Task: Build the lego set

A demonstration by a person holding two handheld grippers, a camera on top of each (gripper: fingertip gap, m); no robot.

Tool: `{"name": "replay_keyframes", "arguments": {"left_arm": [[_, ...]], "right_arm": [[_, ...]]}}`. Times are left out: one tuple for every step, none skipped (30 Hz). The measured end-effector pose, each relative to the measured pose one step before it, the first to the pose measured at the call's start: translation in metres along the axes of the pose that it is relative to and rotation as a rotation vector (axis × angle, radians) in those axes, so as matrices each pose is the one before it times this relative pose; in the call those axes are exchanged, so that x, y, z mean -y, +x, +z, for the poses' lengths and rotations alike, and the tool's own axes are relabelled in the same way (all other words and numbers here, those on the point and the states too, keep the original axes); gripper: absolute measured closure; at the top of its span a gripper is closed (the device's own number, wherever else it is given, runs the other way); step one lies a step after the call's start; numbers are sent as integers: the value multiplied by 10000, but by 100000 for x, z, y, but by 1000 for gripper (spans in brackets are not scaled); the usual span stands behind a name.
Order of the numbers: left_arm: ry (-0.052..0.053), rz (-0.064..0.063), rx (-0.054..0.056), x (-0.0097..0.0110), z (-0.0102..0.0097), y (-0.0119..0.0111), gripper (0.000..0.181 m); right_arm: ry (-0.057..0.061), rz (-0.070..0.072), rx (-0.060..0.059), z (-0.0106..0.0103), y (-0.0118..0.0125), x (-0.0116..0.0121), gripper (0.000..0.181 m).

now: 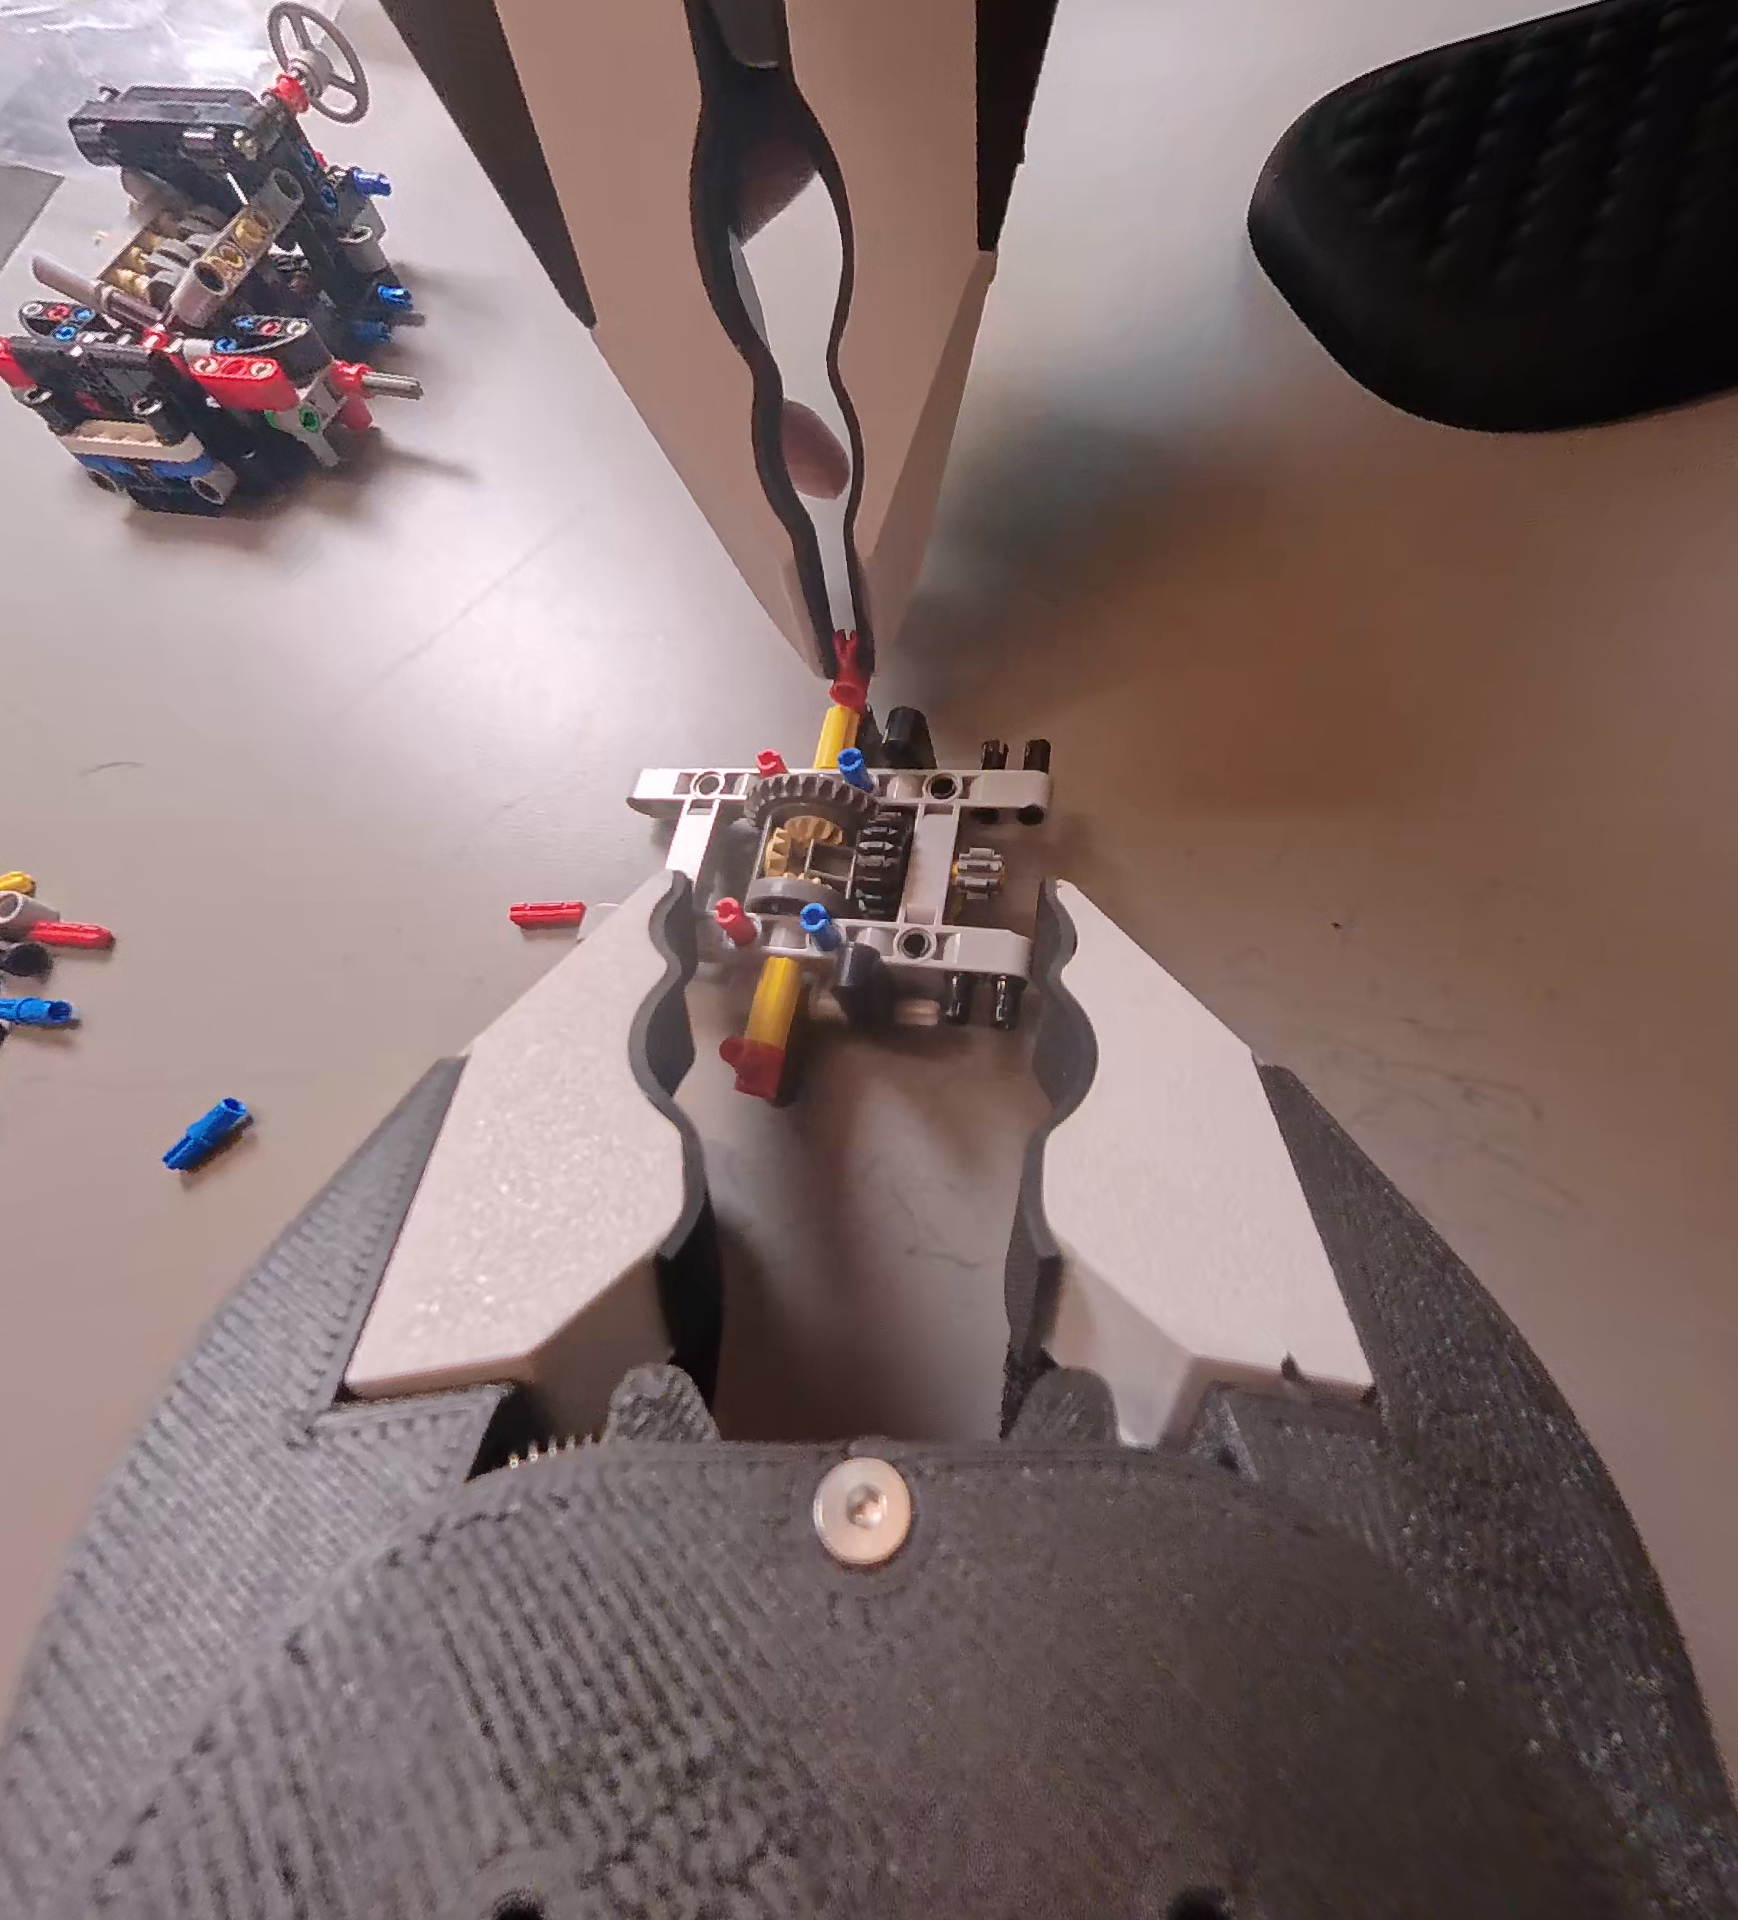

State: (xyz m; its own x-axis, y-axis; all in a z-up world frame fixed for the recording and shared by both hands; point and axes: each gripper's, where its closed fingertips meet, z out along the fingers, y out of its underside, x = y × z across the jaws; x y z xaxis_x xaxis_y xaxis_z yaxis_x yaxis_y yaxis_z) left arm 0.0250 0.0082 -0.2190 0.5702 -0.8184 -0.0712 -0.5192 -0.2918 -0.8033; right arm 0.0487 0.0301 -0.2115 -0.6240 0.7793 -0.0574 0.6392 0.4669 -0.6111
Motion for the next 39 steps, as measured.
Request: {"name": "replay_keyframes", "arguments": {"left_arm": [[2,-11,-5,-4,-6,-4,117],[3,-16,-9,5,6,1,117],[1,-7,-3,-1,-1,-4,117],[-1,-2,3,-1,0,-2,117],[0,-2,4,-3,-5,4,118],[-1,3,5,1,1,5,118],[-1,5,5,-8,6,4,118],[-2,0,3,-2,-1,-4,118],[-6,-7,-1,-17,2,7,118],[-3,-10,-4,-6,-3,-1,118],[3,-6,-4,-1,-4,4,118],[1,1,1,1,1,-2,118],[-1,10,7,-7,-11,-1,118],[-4,4,5,-11,5,5,118],[-1,-6,-2,-6,-7,0,118],[3,-4,-3,1,0,-7,119],[3,2,-4,9,-9,11,119],[3,12,-20,-12,-7,45,119],[-3,13,-19,-6,-6,39,122],[-6,6,4,-7,-3,4,122],[-2,19,18,-9,2,-2,122],[-4,46,36,0,-6,3,122],[-2,32,29,2,12,8,122],[5,-25,0,10,-9,11,122],[7,-45,-13,10,-5,7,122],[0,-4,6,2,1,8,122],[-6,28,27,3,3,12,122],[-3,30,29,4,-1,16,122],[2,11,16,10,5,12,122],[6,-16,-3,16,-2,14,122],[14,1,-35,27,0,70,122],[15,60,-45,31,-25,137,122],[-1,45,8,2,-30,76,122],[-16,-4,42,-24,-5,8,122],[-15,3,27,-22,-18,5,122],[2,-11,-2,9,-6,-4,122],[19,-42,-31,12,5,-10,122],[17,-54,-41,16,-3,-3,122],[6,-32,-23,10,-2,-10,122]], "right_arm": [[20,17,34,-7,24,-8,177],[38,46,67,-8,11,-9,177],[22,11,54,6,21,-2,177],[-4,6,34,-3,5,1,177],[16,14,36,-3,7,-4,177],[32,39,40,-20,5,-29,177],[28,40,39,0,-4,-7,177],[-3,11,26,-8,-7,-22,177],[-15,21,41,-3,-2,-17,177],[-16,4,52,-13,9,-10,177],[-15,-1,67,-17,12,-12,177],[-17,-16,64,3,3,10,177],[-15,-31,43,42,-18,49,177],[-54,9,49,-5,-9,-21,177],[-35,-13,31,-17,-8,-35,177],[-11,-8,22,0,-13,-3,177],[-34,-21,17,6,-6,-8,177],[-41,-28,20,20,-9,23,177],[-67,-43,30,26,-2,21,177],[-54,-17,44,6,-5,-8,177],[-30,-30,21,4,1,10,177],[-15,-6,3,11,-8,7,177],[-5,1,-2,6,-13,2,177],[15,16,-4,10,-4,3,177],[21,6,-17,11,1,4,177],[-2,-24,-33,20,-9,12,177],[-12,-33,-33,10,-11,9,177],[-20,-27,-29,8,-14,4,177],[-1,-7,-17,5,-7,0,177],[7,17,-15,4,1,-43,177],[-329,6,-31,222,16,-616,175],[253,45,177,396,-333,177,177],[85,-48,-19,-6,-28,46,177],[55,-221,-177,10,19,55,177],[81,22,-79,16,16,32,177],[97,123,17,0,3,-19,177],[36,100,37,1,-2,-10,177],[-43,-6,-8,6,9,2,177],[-84,-8,-37,9,11,-4,177]]}}
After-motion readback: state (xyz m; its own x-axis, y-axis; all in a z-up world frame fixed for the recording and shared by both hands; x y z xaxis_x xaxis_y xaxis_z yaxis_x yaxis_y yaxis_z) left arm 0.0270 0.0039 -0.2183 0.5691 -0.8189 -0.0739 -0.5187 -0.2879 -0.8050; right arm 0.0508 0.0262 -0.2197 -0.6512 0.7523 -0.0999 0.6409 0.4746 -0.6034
